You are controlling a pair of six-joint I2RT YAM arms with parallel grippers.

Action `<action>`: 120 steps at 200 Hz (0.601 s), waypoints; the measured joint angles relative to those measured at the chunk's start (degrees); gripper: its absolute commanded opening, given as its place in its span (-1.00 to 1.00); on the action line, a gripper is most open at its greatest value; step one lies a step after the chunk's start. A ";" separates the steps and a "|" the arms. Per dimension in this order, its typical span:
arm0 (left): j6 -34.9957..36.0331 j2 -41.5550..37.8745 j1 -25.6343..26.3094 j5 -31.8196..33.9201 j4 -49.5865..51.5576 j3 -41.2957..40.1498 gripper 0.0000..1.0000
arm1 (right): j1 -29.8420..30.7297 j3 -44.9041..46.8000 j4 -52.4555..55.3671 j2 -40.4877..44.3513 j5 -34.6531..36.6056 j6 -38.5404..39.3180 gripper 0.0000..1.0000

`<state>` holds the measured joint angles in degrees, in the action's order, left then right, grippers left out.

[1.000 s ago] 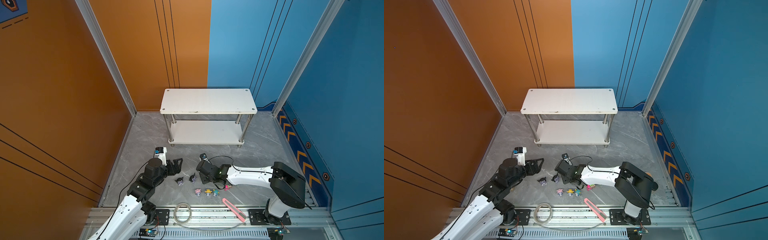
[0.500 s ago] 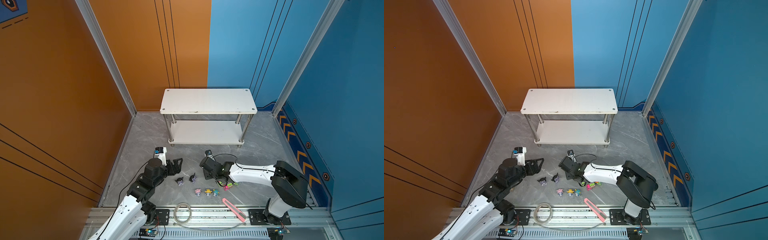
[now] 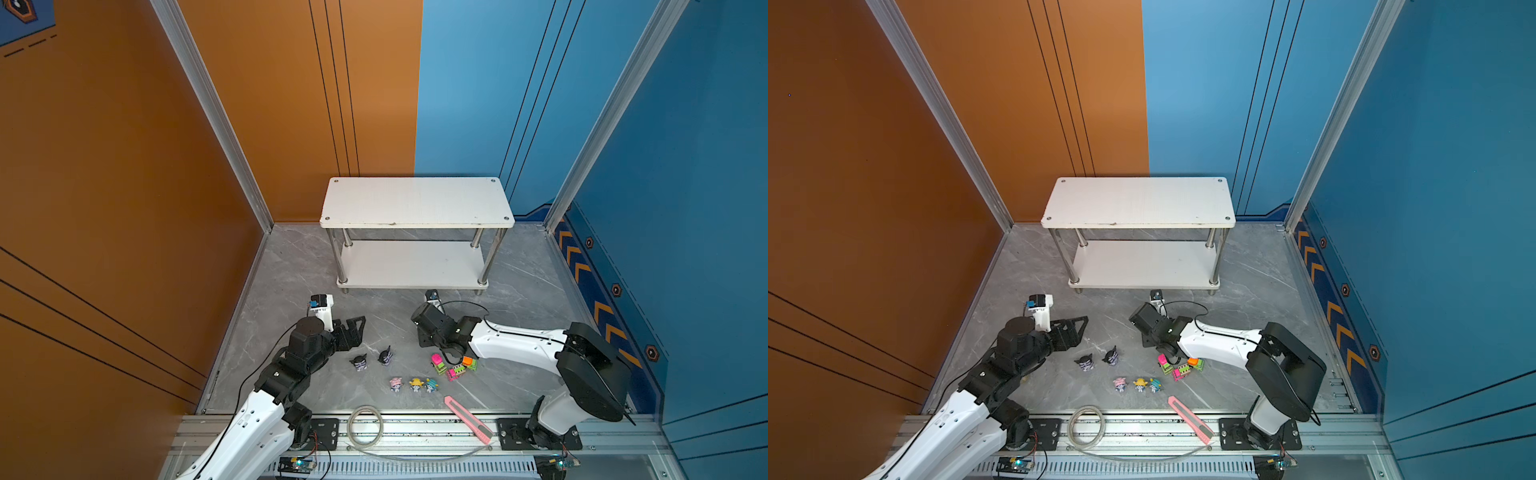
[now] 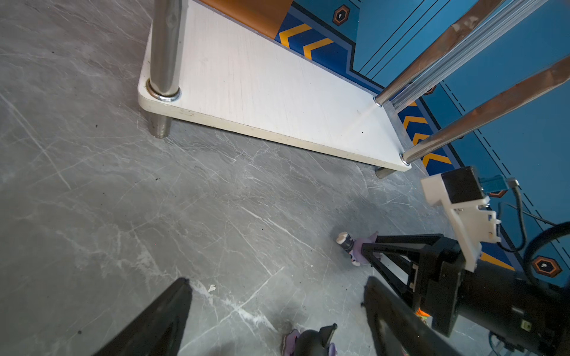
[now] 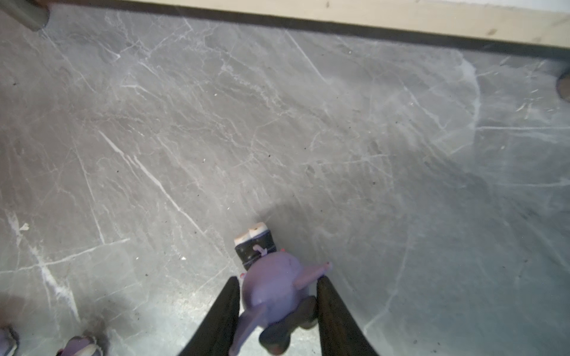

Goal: Organize plastic toys on shelves
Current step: Pick up the plastic toy from the center of the table.

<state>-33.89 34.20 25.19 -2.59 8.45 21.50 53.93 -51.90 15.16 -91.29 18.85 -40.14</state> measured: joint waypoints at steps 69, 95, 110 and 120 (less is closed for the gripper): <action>0.00 0.00 0.00 0.00 -0.11 0.00 0.78 | 2.40 -0.02 0.28 -1.22 3.39 0.02 -0.24; 0.00 0.02 0.00 0.00 -0.11 0.00 0.78 | 2.89 -0.02 0.48 -1.73 5.18 0.00 -0.25; 0.02 0.04 0.00 0.00 -0.11 0.00 0.78 | 2.86 -0.09 0.83 -1.73 6.60 0.02 -0.25; 0.00 0.04 0.00 0.00 -0.13 0.00 0.78 | 2.86 -0.11 0.90 -1.73 7.45 0.00 -0.26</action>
<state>-33.89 34.24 25.19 -2.59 8.32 21.50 56.80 -52.01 16.05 -93.01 26.30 -40.14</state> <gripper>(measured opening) 0.893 0.376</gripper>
